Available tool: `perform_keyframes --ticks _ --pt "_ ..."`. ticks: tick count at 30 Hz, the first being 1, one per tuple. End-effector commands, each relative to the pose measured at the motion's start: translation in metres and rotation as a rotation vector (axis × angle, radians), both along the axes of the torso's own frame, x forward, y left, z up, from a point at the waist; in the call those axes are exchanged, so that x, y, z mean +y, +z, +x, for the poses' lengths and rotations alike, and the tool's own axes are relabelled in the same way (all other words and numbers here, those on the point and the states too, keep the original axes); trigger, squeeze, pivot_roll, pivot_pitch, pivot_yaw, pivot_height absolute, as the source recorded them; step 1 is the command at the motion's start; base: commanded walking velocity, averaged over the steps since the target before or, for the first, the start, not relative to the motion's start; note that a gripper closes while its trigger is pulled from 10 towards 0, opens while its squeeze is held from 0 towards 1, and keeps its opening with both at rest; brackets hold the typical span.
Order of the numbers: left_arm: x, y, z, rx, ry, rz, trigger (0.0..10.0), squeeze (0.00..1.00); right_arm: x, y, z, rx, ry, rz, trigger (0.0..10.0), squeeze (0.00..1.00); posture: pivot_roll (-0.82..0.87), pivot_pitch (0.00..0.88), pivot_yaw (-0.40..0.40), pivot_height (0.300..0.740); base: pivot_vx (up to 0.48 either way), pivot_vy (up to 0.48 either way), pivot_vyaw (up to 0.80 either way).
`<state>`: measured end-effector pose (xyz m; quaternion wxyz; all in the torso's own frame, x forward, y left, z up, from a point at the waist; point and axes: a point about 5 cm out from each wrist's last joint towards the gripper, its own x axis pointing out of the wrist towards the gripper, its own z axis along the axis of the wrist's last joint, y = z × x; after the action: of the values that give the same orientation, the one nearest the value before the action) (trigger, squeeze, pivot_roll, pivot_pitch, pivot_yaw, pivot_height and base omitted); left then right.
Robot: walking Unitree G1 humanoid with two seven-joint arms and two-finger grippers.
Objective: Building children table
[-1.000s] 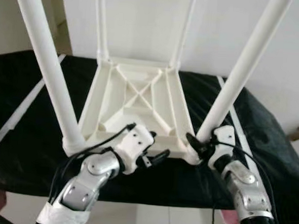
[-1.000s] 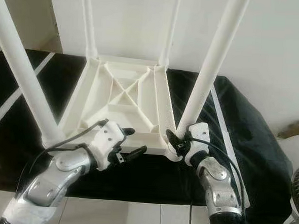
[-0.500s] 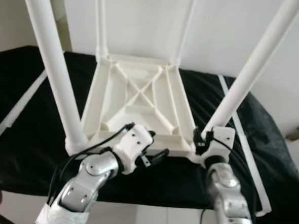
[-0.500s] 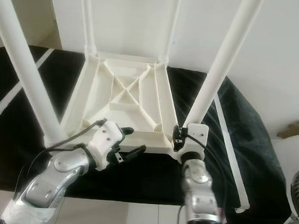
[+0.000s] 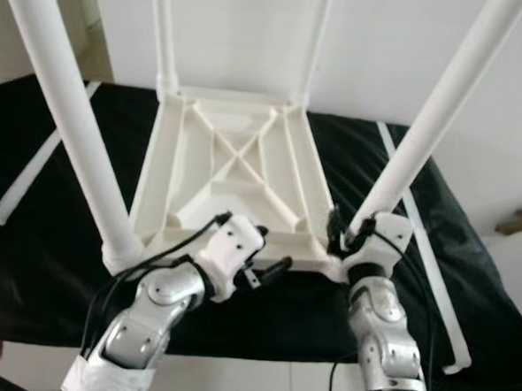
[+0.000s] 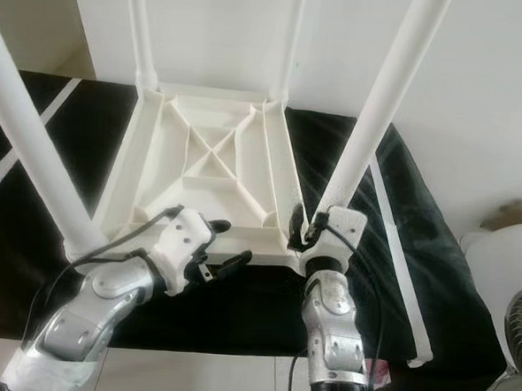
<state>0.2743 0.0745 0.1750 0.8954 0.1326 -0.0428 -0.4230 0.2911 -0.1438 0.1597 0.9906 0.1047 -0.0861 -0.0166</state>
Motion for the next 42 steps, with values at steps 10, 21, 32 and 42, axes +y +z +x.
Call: perform_keyframes --ticks 10,21,32,42 --pt "0.027 0.022 0.035 -0.025 0.274 -0.117 10.0 0.0 -0.003 -0.01 -0.011 0.042 0.071 -0.029 10.0 0.0 -0.06 0.113 -0.064 0.74 0.0 0.0 0.0" --pt "0.047 0.04 0.061 -0.074 0.627 -0.237 10.0 0.0 -0.007 -0.011 -0.012 0.056 0.084 -0.048 10.0 0.0 -0.06 0.113 -0.066 0.74 0.0 0.0 0.0" --pt "0.056 0.046 0.066 -0.135 0.688 -0.265 0.0 0.0 -0.008 -0.013 -0.012 0.065 0.061 -0.045 10.0 0.0 -0.07 0.125 -0.055 0.74 0.0 0.0 0.0" --pt "0.056 0.051 0.068 -0.157 0.686 -0.274 0.0 0.0 -0.01 -0.013 -0.012 0.066 0.048 -0.05 10.0 0.0 -0.07 0.123 -0.051 0.74 0.0 0.0 0.0"
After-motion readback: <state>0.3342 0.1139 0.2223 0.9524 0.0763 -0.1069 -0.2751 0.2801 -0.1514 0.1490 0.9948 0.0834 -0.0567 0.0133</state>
